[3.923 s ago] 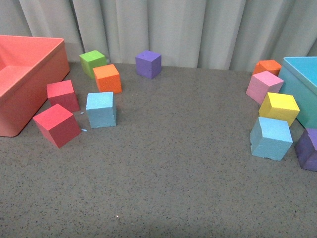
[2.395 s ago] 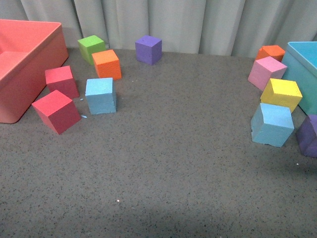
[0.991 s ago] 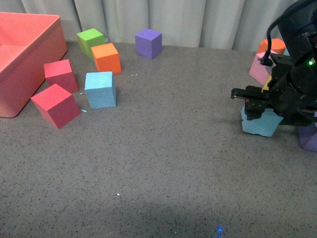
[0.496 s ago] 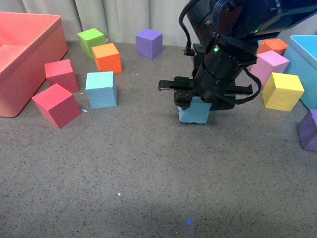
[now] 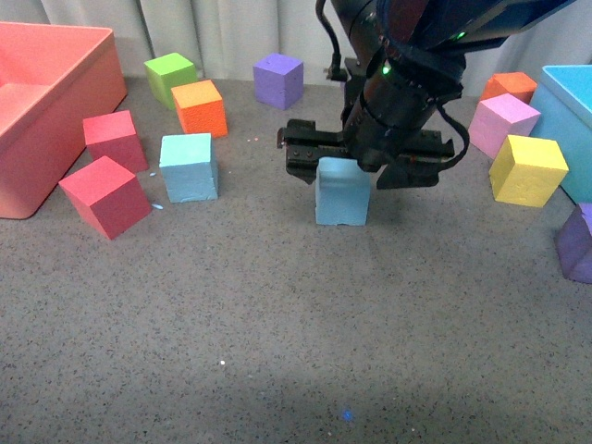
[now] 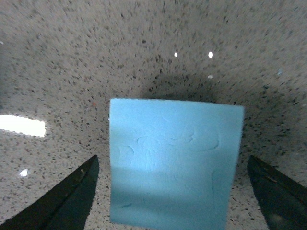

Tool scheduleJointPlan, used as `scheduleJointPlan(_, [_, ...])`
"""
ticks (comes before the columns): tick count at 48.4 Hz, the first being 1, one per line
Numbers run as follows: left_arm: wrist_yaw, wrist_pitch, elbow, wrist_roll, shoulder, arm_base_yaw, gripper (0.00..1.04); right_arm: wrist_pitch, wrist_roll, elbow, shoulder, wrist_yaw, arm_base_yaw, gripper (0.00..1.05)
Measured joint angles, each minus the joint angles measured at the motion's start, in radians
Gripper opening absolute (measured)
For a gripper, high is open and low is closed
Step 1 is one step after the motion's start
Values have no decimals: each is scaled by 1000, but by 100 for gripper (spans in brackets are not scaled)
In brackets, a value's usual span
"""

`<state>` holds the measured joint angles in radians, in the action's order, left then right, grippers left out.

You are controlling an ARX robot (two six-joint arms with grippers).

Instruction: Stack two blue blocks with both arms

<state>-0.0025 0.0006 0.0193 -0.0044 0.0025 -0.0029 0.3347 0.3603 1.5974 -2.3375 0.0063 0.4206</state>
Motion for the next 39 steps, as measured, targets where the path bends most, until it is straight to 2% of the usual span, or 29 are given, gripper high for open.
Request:
scheduleJointPlan(2, [0, 0, 0, 0, 0, 0, 98, -21, -11, -24, 35, 2, -1, 97])
scheduleJointPlan(9, [0, 0, 0, 0, 0, 0, 98, -79, -19, -94, 172, 22, -7, 95])
scheduleJointPlan(12, [0, 0, 0, 0, 0, 0, 98, -402, -102, -229, 210, 198, -8, 85])
scheduleJointPlan(13, [1, 0, 0, 0, 0, 0, 98, -579, -158, -316, 229, 280, -11, 80])
scheduleJointPlan(14, [3, 0, 0, 0, 0, 0, 98, -691, -198, -380, 241, 313, -15, 76])
scheduleJointPlan(15, [2, 0, 0, 0, 0, 0, 98, -866, -236, -480, 261, 331, -27, 71])
scheduleJointPlan(18, [-1, 0, 0, 0, 0, 0, 98, -1208, -296, -687, 307, 327, -64, 59])
scheduleJointPlan(21, [0, 0, 0, 0, 0, 0, 98, -1437, -327, -833, 394, 305, -100, 46])
scheduleJointPlan(24, [0, 0, 0, 0, 0, 0, 98, -1527, -341, -933, 492, 282, -135, 34])
scheduleJointPlan(31, [2, 0, 0, 0, 0, 0, 98, -1512, -356, -1136, 690, 214, -200, 2])
scheduleJointPlan(39, [0, 0, 0, 0, 0, 0, 98, -1505, -360, -1299, 856, 154, -253, 1])
